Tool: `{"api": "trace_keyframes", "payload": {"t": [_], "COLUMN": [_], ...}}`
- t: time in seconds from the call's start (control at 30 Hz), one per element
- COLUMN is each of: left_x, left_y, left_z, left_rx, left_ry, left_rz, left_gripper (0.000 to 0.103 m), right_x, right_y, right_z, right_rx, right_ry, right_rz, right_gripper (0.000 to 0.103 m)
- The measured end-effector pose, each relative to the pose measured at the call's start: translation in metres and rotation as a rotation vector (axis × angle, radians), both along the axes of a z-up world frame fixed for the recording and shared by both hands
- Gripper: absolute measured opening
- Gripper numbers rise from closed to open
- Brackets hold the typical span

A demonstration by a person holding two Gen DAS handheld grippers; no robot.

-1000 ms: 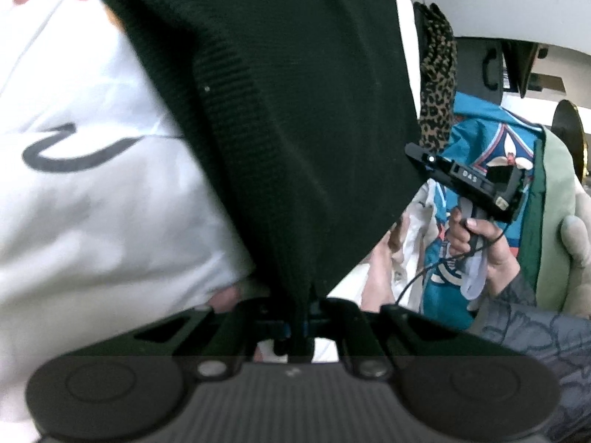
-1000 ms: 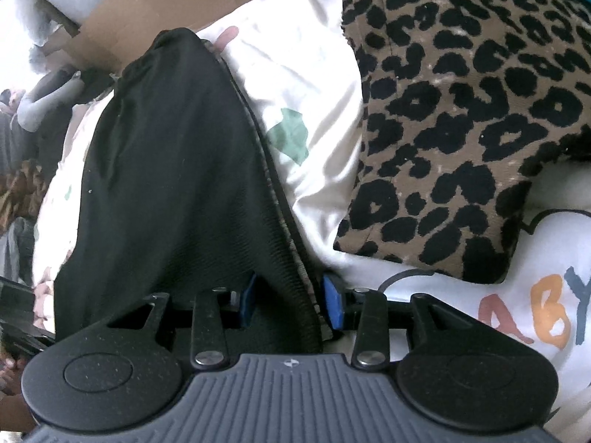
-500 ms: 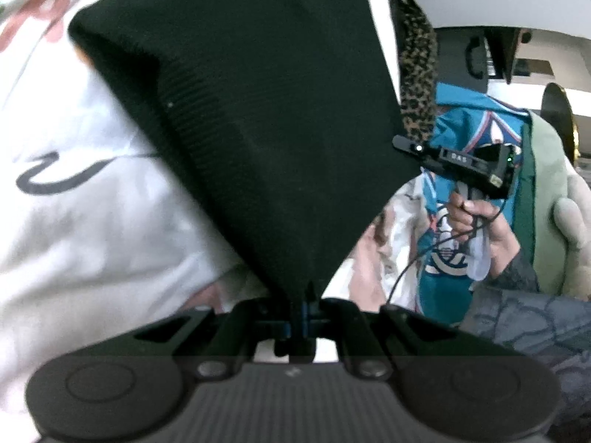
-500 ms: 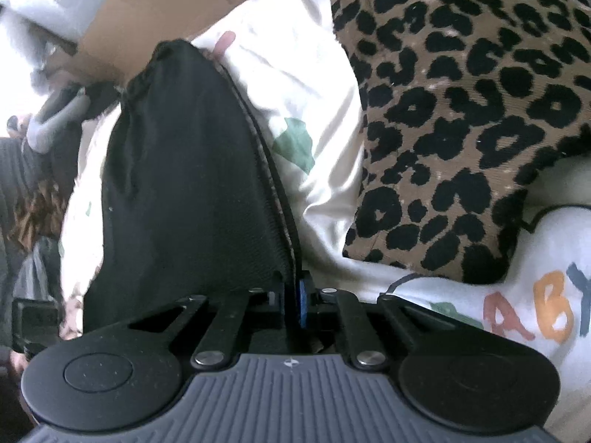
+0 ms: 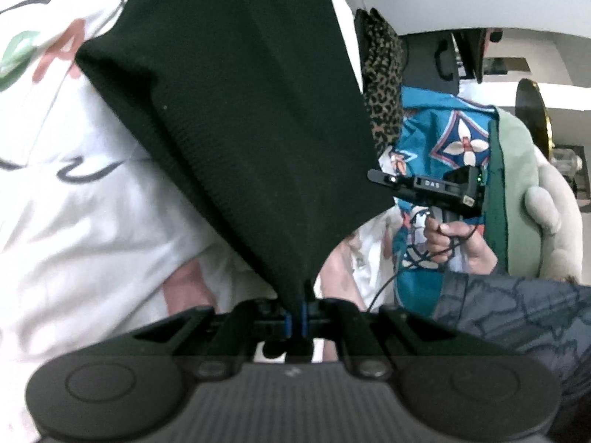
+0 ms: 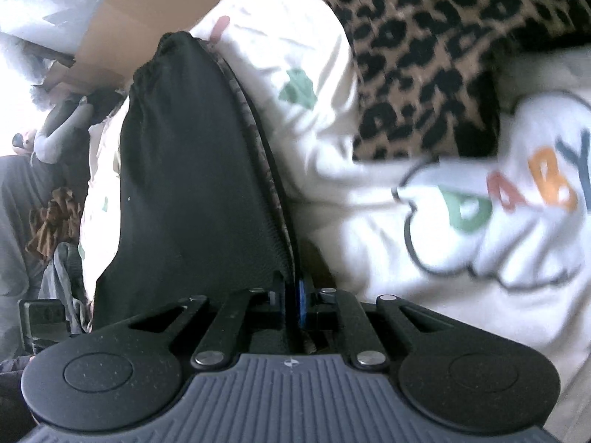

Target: Fold clothes

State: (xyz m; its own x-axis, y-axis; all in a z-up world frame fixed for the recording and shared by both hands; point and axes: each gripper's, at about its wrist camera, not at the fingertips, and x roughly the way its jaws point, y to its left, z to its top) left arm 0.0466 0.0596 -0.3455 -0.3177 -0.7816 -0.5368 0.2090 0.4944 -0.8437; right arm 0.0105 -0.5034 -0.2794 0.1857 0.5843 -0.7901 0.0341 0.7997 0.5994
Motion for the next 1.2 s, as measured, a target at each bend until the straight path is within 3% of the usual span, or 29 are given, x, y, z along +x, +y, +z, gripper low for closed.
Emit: {"api": "trace_keyframes", "payload": {"t": [0.27,0.47,0.6,0.63,0.67,0.83,1.2], "left_x": [0.001,0.000,0.001,0.002,0.003,0.013,0.057], "left_y": [0.005,0.000,-0.004,-0.004,-0.003,0.004,0.010], "left_z": [-0.013,-0.025,-0.027,-0.026,-0.024,-0.006,0.073], "left_rx": [0.049,0.071,0.069,0.064,0.058,0.039,0.022], "left_ry": [0.013,0.054,0.066,0.068,0.071,0.069,-0.146], "left_rz": [0.014,0.010,0.006,0.004,0.002,-0.014,0.007], "left_gripper": [0.005,0.006,0.006,0.005,0.005,0.005,0.005], "right_x": [-0.006,0.002,0.004,0.005,0.005,0.004,0.011], "right_y": [-0.001,-0.001,0.005,0.007,0.008,0.012,0.018], "right_z": [-0.017,-0.034,-0.038,-0.036,-0.034,-0.011,0.047], "right_rx": [0.024,0.083,0.101,0.099,0.101,0.158,0.273], "right_ry": [0.039,0.064,0.065,0.059,0.050,0.001,-0.113], "right_rz": [-0.018,-0.011,0.013,0.030,0.045,0.058,0.020], "right_gripper": [0.006,0.020,0.021,0.020,0.009,0.006,0.005]}}
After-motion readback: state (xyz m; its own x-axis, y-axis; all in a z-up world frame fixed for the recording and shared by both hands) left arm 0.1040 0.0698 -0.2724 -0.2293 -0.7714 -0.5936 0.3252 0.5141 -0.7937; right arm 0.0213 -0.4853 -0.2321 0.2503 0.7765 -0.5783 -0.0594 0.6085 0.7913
